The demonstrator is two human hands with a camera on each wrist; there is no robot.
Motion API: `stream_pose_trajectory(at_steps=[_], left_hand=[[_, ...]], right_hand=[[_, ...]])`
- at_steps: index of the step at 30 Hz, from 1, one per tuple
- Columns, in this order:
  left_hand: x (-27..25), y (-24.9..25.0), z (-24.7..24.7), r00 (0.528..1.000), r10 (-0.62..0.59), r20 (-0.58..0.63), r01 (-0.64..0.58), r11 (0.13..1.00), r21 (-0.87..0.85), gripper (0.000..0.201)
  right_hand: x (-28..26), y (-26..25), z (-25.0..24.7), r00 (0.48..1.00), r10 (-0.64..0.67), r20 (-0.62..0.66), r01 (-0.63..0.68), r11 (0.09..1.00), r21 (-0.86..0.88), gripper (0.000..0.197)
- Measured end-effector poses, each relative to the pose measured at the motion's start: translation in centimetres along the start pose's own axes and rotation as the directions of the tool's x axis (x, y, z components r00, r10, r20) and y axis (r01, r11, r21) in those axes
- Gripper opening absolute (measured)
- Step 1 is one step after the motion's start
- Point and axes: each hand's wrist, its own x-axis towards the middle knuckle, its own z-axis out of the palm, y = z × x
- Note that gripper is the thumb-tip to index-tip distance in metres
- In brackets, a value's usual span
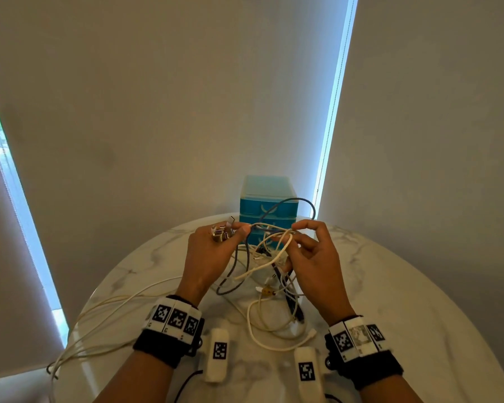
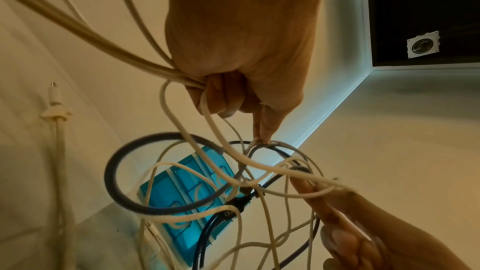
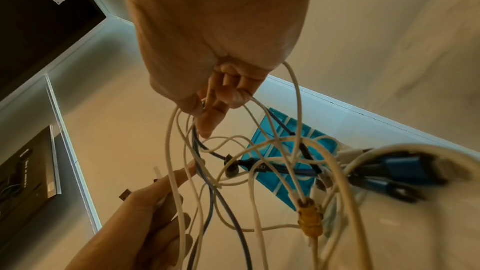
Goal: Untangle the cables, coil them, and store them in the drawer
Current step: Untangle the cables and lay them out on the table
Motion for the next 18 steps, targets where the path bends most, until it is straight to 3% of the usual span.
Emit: stream_pose_trajectory(at_steps=[7, 11, 14, 16, 18], left_hand=[[0.0, 0.0, 0.5, 0.995, -0.074, 0.06, 0.083, 0.985, -0.152, 0.012], [-0.1, 0.2, 0.7, 0.996, -0.079, 0.035, 0.084, 0.975, -0.208, 0.013], [0.0, -0.2, 0.7, 0.992, -0.129, 0.009, 0.129, 0.976, -0.174, 0.017], [0.0, -0.3, 0.8, 0.976, -0.213, 0.056, 0.218, 0.969, -0.119, 0.032], [0.0, -0.2, 0.9, 0.936, -0.297, 0.189, 0.31, 0.95, -0.042, 0.047]], right_hand=[[0.1, -0.1, 0.0, 0.985, -0.106, -0.138, 0.088, 0.987, -0.133, 0.021], [0.1, 0.2, 0.4, 0.988, 0.005, -0.158, -0.021, 0.995, -0.097, 0.016], [0.0, 0.1, 0.4, 0.981, 0.187, 0.048, -0.186, 0.982, -0.017, 0.01], [0.0, 0.2, 0.0, 0.976, 0.209, 0.067, -0.209, 0.978, -0.01, 0.011], [0.2, 0.5, -0.7, 0.984, 0.178, -0.023, -0.179, 0.984, -0.009, 0.02]])
